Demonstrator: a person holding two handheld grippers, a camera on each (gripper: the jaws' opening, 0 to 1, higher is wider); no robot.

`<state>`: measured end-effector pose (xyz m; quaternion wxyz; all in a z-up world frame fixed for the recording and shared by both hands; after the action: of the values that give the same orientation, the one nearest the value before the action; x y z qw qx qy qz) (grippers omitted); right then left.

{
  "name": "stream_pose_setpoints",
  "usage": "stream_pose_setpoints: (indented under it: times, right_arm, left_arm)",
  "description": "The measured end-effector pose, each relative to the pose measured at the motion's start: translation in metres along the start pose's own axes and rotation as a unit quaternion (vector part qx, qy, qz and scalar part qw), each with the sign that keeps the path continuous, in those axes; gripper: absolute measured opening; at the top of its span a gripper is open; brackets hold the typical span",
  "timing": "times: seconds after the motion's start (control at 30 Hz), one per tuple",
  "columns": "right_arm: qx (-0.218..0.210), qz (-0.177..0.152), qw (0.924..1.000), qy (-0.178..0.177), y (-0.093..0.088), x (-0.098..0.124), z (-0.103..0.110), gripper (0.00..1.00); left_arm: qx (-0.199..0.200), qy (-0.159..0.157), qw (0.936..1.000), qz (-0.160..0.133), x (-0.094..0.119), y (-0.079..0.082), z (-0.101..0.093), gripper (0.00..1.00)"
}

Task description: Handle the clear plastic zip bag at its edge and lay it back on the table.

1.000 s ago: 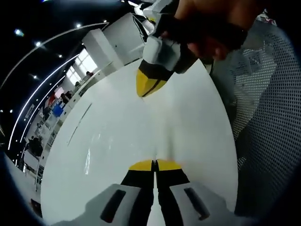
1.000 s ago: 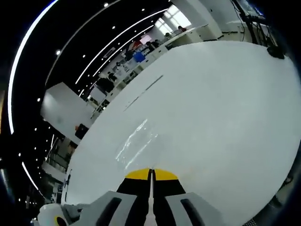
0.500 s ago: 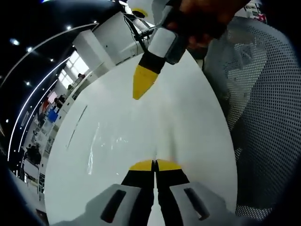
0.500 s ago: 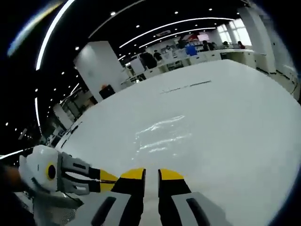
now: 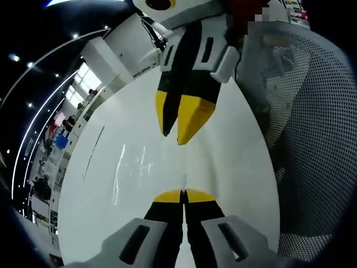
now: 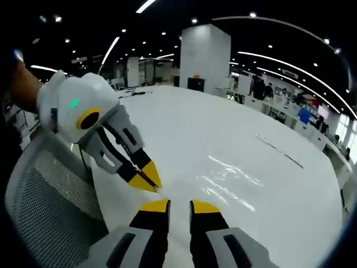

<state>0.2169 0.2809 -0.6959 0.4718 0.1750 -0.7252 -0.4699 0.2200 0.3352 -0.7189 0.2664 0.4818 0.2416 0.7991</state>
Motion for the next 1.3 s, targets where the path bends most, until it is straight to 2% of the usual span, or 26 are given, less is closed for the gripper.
stream_pose_setpoints:
  times: [0.2,0.37,0.6,1.3]
  right_arm:
    - [0.066,0.008,0.9977,0.014,0.004,-0.004,0.003,0.10]
    - [0.117,0.016,0.9925,0.032,0.005,-0.007,0.008,0.10]
    - [0.160,0.027,0.9857,0.045,0.001,-0.011,0.013,0.10]
    - [0.223,0.048,0.9714,0.065,0.000,-0.019,0.019,0.03]
  left_arm:
    - [-0.007,-0.003,1.0000,0.002,0.004,0.004,0.001,0.00]
    - [-0.015,-0.002,0.9999,0.002,0.007,0.009,0.004,0.00]
    - [-0.018,-0.011,0.9998,-0.004,0.007,0.015,0.003,0.00]
    - [-0.039,-0.029,0.9987,-0.014,0.008,0.025,-0.002,0.00]
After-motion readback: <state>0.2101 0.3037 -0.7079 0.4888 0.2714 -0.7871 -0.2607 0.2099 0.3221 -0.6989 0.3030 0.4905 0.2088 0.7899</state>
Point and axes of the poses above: the point that each gripper's makers call its tool centre point, and the gripper's own axes: x roughly backward along the fingers, z roughly to its left, y roughly out of its top, the point moved 2 cm from there along x, roughly backward along the fingers, and after that the axes turned 5 degrees about -z, right-handed, at the moved point
